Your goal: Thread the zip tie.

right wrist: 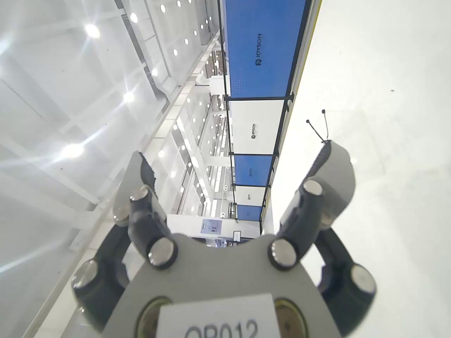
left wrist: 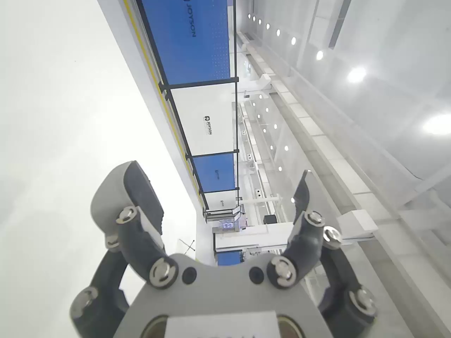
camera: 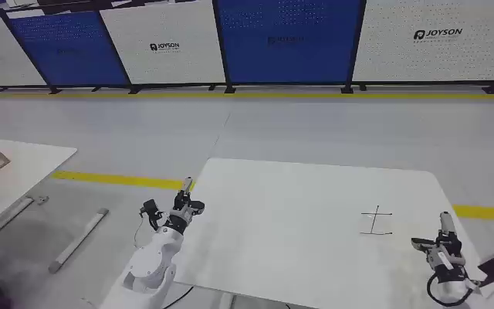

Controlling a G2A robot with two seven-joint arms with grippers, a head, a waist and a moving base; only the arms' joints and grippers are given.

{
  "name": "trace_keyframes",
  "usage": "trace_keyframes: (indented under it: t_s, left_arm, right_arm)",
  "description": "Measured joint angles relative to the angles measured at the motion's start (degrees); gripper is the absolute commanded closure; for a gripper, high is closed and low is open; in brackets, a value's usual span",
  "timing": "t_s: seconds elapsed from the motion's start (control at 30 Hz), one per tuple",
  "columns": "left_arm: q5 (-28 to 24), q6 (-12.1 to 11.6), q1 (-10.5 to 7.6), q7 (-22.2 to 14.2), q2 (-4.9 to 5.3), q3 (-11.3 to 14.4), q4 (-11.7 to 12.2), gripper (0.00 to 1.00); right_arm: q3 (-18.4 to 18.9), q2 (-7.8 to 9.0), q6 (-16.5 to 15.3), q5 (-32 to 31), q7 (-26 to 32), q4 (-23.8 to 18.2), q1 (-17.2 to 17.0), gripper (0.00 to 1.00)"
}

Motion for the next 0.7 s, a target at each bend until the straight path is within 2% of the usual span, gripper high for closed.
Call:
trace_keyframes:
  t_s: [0.03,0.07,0.1,0.13,0.17,0.3,0.37,0.57,0.7]
  left_arm:
    - [0.0,0.0,0.00,0.0,0.00,0.0,0.0,0.22]
    - [0.0,0.0,0.00,0.0,0.00,0.0,0.0,0.00]
    - [0.0,0.0,0.00,0.0,0.00,0.0,0.0,0.00]
    - [0.0,0.0,0.00,0.0,0.00,0.0,0.0,0.22]
    - [0.0,0.0,0.00,0.0,0.00,0.0,0.0,0.00]
    - [0.0,0.0,0.00,0.0,0.00,0.0,0.0,0.00]
    - [0.0,0.0,0.00,0.0,0.00,0.0,0.0,0.00]
    - [0.0,0.0,0.00,0.0,0.00,0.0,0.0,0.00]
    - [0.0,0.0,0.00,0.0,0.00,0.0,0.0,0.00]
  right_arm:
    - [0.0,0.00,0.0,0.0,0.0,0.0,0.0,0.00]
    - [0.0,0.00,0.0,0.0,0.0,0.0,0.0,0.00]
    - [0.0,0.00,0.0,0.0,0.0,0.0,0.0,0.00]
    - [0.0,0.00,0.0,0.0,0.0,0.0,0.0,0.22]
    - [0.0,0.00,0.0,0.0,0.0,0.0,0.0,0.00]
    - [0.7,0.44,0.8,-2.0,2.0,-0.9,0.4,0.00]
    - [1.7,0.76,1.5,-5.6,6.7,-1.5,0.5,0.00]
    - [3.8,1.94,3.2,-9.8,23.5,-1.1,1.7,0.00]
    - [4.3,2.47,3.9,-12.8,29.8,0.1,3.3,0.00]
